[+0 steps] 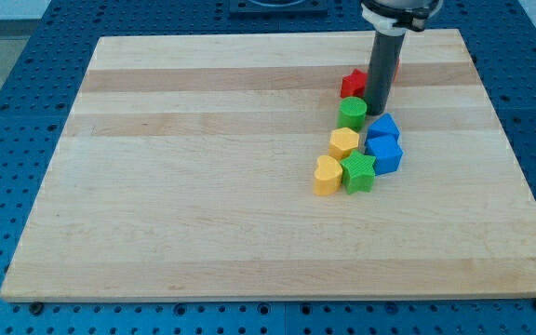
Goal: Push the red star to the left of the green circle
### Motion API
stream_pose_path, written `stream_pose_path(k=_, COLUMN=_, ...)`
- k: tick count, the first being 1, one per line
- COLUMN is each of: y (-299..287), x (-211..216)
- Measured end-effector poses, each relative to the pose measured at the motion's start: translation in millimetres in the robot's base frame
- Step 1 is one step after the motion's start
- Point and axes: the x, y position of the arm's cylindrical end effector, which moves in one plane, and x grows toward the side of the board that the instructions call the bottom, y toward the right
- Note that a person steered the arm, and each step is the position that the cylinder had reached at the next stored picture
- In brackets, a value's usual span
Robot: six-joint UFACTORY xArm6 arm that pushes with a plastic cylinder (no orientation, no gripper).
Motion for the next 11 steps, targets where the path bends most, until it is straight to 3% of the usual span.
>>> stream_pose_path(k=2, y=0.0, x=7.8)
stream_pose_path(k=5, y=49.2, x=-60.5)
stream_pose_path(k=9, y=-17.4, x=-59.2)
stream_pose_path(k=11, y=-36.8, x=-33.8)
